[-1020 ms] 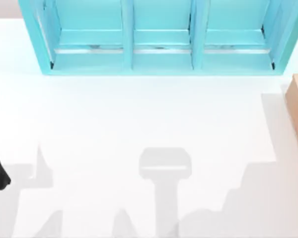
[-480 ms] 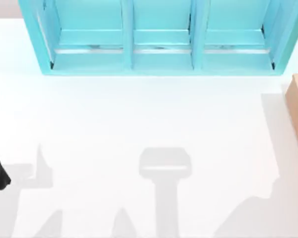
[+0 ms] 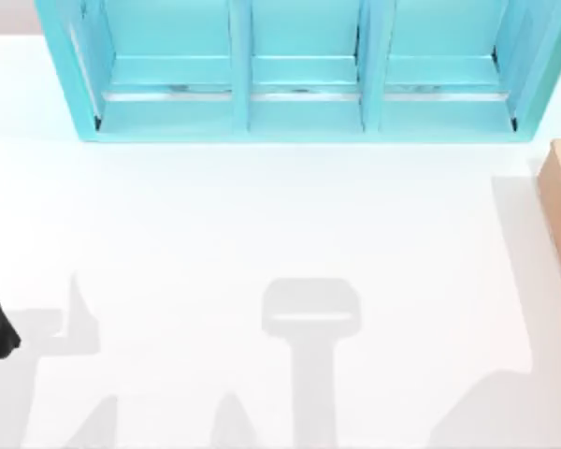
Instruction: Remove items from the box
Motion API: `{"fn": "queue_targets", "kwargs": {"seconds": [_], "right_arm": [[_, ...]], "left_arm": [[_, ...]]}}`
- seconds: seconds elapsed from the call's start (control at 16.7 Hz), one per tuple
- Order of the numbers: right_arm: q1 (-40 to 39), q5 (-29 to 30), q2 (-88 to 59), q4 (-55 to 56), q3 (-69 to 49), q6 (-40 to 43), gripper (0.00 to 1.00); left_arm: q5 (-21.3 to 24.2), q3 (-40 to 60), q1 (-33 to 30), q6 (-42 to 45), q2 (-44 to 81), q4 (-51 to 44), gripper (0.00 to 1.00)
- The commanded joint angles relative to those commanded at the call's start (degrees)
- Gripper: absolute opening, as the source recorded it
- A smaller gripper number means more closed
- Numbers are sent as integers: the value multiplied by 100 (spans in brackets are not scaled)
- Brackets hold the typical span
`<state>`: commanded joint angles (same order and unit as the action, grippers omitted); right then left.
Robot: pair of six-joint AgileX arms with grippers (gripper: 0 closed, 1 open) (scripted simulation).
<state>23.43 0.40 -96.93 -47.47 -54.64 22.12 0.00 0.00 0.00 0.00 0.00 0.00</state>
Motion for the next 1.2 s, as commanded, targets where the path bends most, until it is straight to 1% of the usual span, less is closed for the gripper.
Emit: {"fn": "queue_targets", "kwargs": {"seconds": [0.72, 0.78, 1.2], "right_arm": [[0, 0, 0, 0, 0, 0, 2], [0, 0, 0, 0, 0, 0, 0], [0, 0, 0, 0, 0, 0, 0]], "left_arm": [[0, 0, 0, 0, 0, 0, 100], [0, 0, 0, 0, 0, 0, 100], [0, 0, 0, 0, 0, 0, 100]]}}
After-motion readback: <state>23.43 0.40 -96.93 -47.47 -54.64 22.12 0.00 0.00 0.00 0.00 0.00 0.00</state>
